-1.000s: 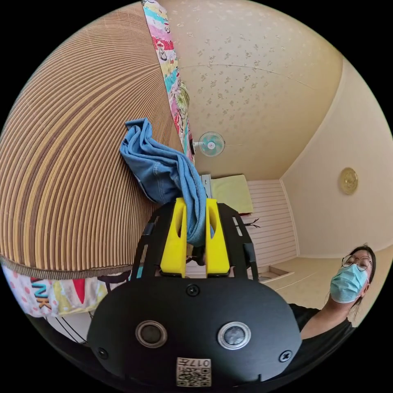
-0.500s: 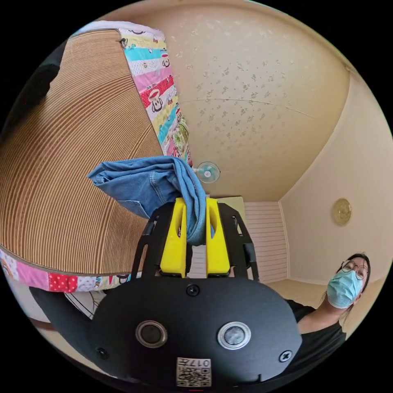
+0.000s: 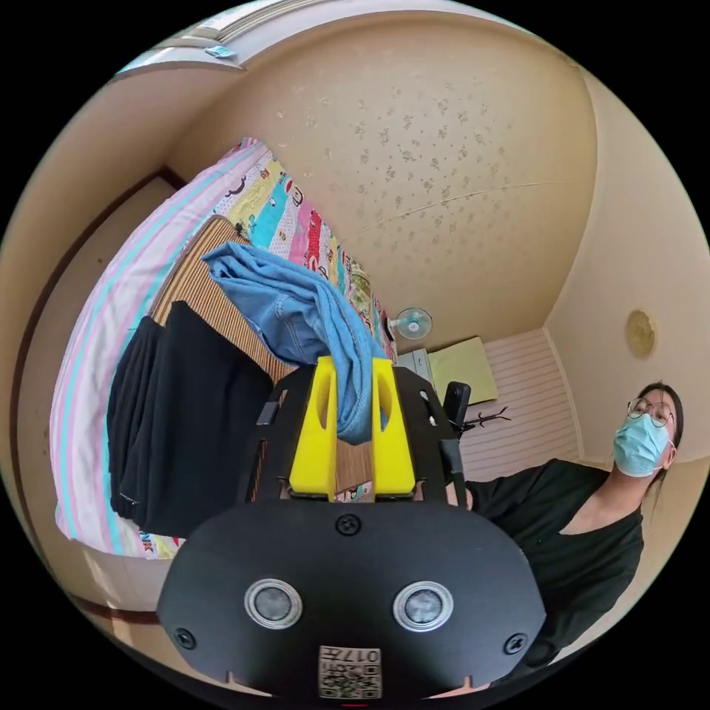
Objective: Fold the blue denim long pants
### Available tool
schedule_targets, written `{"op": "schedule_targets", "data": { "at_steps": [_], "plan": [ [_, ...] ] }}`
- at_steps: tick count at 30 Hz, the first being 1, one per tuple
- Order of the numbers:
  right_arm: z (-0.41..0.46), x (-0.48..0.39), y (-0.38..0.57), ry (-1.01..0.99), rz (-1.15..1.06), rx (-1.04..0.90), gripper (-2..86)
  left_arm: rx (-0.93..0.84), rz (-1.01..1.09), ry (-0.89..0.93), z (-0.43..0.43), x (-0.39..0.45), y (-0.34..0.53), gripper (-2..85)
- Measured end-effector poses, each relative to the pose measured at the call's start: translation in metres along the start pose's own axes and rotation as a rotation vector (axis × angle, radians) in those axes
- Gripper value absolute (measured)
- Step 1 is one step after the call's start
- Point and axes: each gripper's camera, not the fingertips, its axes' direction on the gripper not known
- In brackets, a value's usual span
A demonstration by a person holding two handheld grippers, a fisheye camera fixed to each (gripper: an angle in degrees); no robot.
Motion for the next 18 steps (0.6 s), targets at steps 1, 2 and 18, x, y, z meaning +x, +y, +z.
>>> {"op": "schedule_targets", "data": {
  "at_steps": [1,2,18],
  "plan": [
    [0.038,-0.002,0.018,0.075,-0.023,-0.029,5.8,-0.006,-0.02,-0.017,0.002,-0.015,0.009,7.6],
    [0.076,0.0,0.037,0.141,-0.012,-0.081,5.8,-0.026,-0.076,-0.058,0.011,-0.047,0.03,7.6],
    [0.151,-0.022,0.049,0.197,0.078,-0.442,2.9,0.138,-0.409,-0.386,0.131,-0.115,0.244,9.7]
  ]
}}
